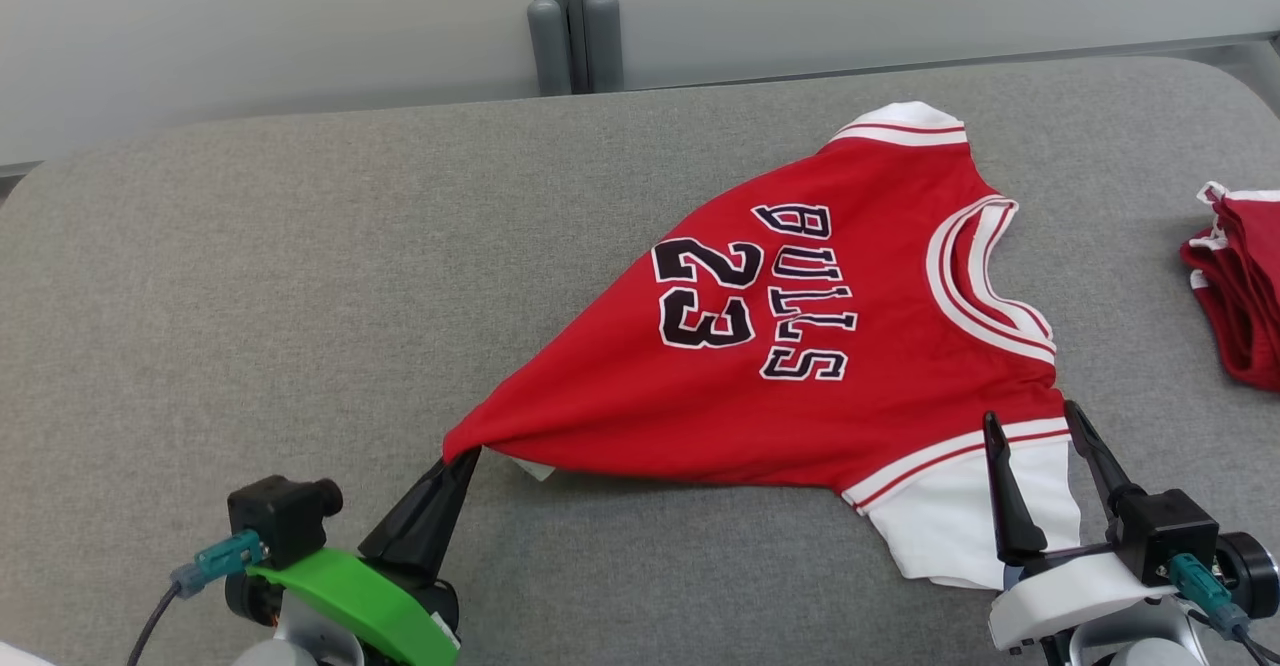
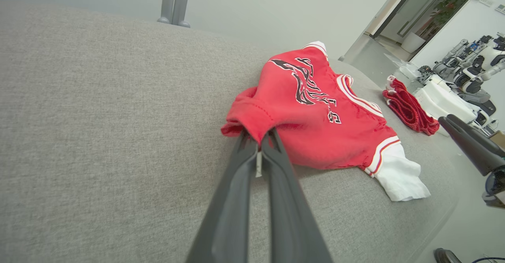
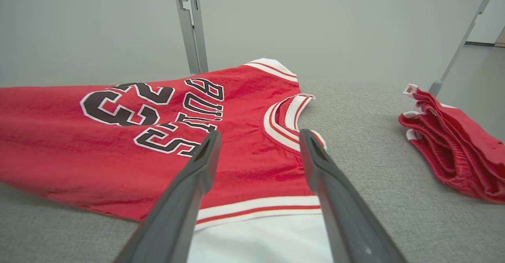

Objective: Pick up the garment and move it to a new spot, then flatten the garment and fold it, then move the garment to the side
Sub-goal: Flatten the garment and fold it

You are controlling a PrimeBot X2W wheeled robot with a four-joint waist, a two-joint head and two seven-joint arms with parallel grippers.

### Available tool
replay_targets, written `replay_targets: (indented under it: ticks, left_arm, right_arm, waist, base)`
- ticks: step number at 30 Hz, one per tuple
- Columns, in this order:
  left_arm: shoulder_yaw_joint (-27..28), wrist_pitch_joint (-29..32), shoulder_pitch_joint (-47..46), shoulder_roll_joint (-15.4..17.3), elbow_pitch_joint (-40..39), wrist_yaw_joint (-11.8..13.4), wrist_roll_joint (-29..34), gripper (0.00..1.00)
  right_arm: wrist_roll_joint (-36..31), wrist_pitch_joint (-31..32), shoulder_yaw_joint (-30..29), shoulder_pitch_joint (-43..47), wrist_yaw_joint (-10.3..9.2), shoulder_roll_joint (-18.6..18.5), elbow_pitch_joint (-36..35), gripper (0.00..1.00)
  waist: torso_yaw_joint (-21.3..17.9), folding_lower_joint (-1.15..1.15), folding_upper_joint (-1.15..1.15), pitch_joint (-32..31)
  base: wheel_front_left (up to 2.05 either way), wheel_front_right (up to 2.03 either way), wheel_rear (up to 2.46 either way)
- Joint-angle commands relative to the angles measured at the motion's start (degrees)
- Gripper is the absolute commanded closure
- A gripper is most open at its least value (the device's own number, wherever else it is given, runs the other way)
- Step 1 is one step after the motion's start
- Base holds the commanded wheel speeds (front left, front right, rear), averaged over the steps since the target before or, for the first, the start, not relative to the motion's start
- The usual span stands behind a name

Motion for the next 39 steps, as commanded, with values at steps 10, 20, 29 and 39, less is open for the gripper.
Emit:
replay_targets:
  ticks: [10, 20, 29, 39]
  left_arm:
    - [-0.37, 5.86, -14.12, -5.87, 12.86, 2.77, -0.26, 1.0]
    - [-0.18, 2.7, -25.73, -10.72, 33.17, 6.61, 3.47, 1.0]
    - [-1.16, -3.31, -29.21, -12.44, 41.63, 5.31, 5.77, 0.0]
    - [-1.25, -4.9, -25.03, -13.71, 38.52, 3.57, 6.59, 0.0]
  right_arm:
    - [-0.53, -0.14, 2.35, -2.02, -0.12, -0.18, -0.01, 0.0]
    - [0.33, -0.14, 3.67, -3.79, -0.12, -0.16, -0.34, 0.0]
    - [0.43, -0.14, 3.53, -3.82, -0.12, -0.16, 0.11, 0.0]
    - [0.7, -0.14, 3.87, -2.29, -0.12, -0.17, 0.83, 0.0]
  waist:
    - [-3.89, 0.0, 0.0, 2.13]
    - [-8.68, 0.0, 0.0, 6.18]
    - [-5.65, 0.0, 0.0, 5.87]
    - [-0.99, 0.0, 0.0, 3.31]
  base:
    - [0.0, 0.0, 0.0]
    - [0.0, 0.0, 0.0]
    - [0.0, 0.0, 0.0]
    - [0.0, 0.0, 0.0]
